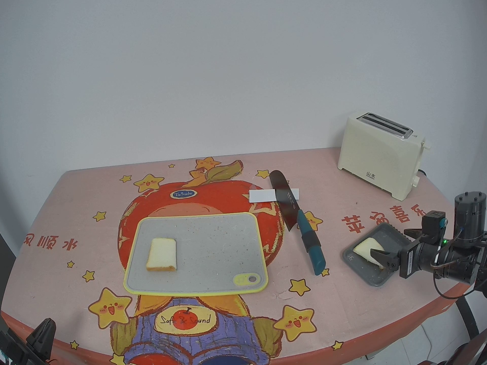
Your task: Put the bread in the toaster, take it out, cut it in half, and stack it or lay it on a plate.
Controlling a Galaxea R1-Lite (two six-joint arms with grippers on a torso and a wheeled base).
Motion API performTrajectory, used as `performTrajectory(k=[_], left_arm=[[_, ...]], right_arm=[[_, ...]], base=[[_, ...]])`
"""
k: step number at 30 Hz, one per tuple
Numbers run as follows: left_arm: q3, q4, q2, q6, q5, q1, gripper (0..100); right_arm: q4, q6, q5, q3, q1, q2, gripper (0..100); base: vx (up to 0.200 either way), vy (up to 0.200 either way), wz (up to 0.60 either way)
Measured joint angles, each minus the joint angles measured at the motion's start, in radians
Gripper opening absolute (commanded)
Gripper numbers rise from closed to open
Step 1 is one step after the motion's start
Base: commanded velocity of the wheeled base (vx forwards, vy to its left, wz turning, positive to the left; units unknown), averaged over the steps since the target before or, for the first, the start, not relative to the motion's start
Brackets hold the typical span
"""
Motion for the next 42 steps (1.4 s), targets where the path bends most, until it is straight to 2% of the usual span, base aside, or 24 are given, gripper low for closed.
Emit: performTrajectory(k=[4, 8, 13, 21, 28, 36, 38, 42], left_arm=[[0.000, 0.000, 0.000, 0.001, 0.001, 0.000, 0], [0.000, -0.001, 0.000, 0.001, 0.002, 0.000, 0], [0.000, 0.000, 0.000, 0.001, 0.003, 0.001, 0], [0.000, 0.000, 0.000, 0.001, 0.004, 0.000, 0], [0.000, -0.001, 0.000, 0.001, 0.004, 0.000, 0], [0.000, -0.001, 0.000, 0.002, 0.006, 0.000, 0], [0.000, 0.000, 0.000, 0.003, 0.006, 0.000, 0], [0.000, -0.001, 0.000, 0.003, 0.006, 0.000, 0]], right_arm=[[0.000, 0.010, 0.001, -0.019, 0.051, -0.010, 100], [0.004, 0.067, -0.001, -0.048, 0.122, -0.014, 100], [0.014, 0.120, -0.042, -0.088, 0.219, -0.012, 100], [0.015, 0.129, -0.077, -0.128, 0.309, 0.023, 100], [0.015, 0.131, -0.090, -0.151, 0.353, 0.051, 100], [0.016, 0.135, -0.113, -0.184, 0.410, 0.101, 100], [0.016, 0.143, -0.127, -0.198, 0.429, 0.117, 100], [0.023, 0.173, -0.188, -0.241, 0.474, 0.168, 100]], base=[[0.000, 0.150, 0.00], [0.000, 0.200, 0.00], [0.000, 0.200, 0.00], [0.000, 0.200, 0.00], [0.000, 0.200, 0.00], [0.000, 0.000, 0.00], [0.000, 0.000, 0.00], [0.000, 0.000, 0.00]])
